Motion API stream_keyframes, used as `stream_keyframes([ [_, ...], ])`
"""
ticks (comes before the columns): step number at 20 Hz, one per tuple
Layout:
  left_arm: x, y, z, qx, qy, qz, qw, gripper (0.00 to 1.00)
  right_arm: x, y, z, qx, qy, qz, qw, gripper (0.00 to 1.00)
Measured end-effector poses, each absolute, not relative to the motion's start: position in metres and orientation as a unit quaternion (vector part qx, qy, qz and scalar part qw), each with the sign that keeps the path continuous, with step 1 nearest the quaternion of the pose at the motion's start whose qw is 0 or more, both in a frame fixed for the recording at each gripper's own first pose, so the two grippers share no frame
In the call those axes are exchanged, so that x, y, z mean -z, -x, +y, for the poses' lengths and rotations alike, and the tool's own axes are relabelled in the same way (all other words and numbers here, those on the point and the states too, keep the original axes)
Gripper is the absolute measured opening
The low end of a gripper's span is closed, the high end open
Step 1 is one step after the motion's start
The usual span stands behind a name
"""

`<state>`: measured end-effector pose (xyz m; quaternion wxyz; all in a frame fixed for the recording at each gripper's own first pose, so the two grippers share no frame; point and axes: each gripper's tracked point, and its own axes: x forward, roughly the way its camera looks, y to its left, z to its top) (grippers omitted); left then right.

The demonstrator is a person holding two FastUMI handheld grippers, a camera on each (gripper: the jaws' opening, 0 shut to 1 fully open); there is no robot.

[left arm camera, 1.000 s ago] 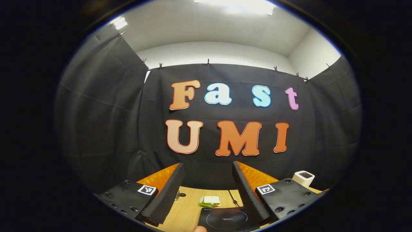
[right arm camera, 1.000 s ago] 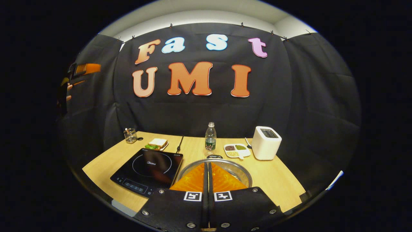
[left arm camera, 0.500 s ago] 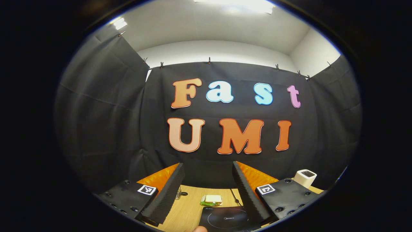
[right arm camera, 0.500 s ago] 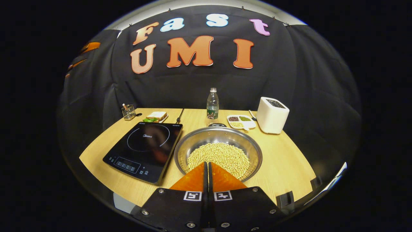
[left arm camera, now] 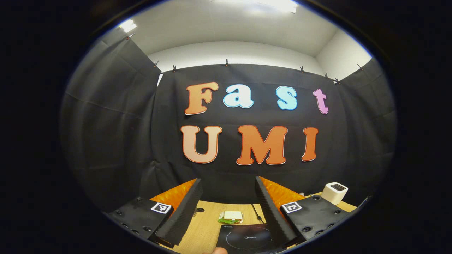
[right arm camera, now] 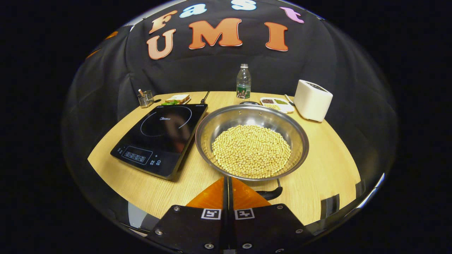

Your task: First push the handle of the pot to place it horizontally, then grasp the pot with both hands and set it on the induction cooktop.

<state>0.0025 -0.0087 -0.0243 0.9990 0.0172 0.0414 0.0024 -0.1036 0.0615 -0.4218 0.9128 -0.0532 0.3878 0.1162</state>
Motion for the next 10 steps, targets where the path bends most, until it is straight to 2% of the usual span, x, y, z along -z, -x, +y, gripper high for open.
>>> stream_keyframes([
  [10, 0.038, -0.005, -0.021, 0.01, -0.011, 0.054, 0.998, 0.99, 0.432, 0.105, 0.043, -0.108, 0.041, 0.412, 0.904, 0.0],
])
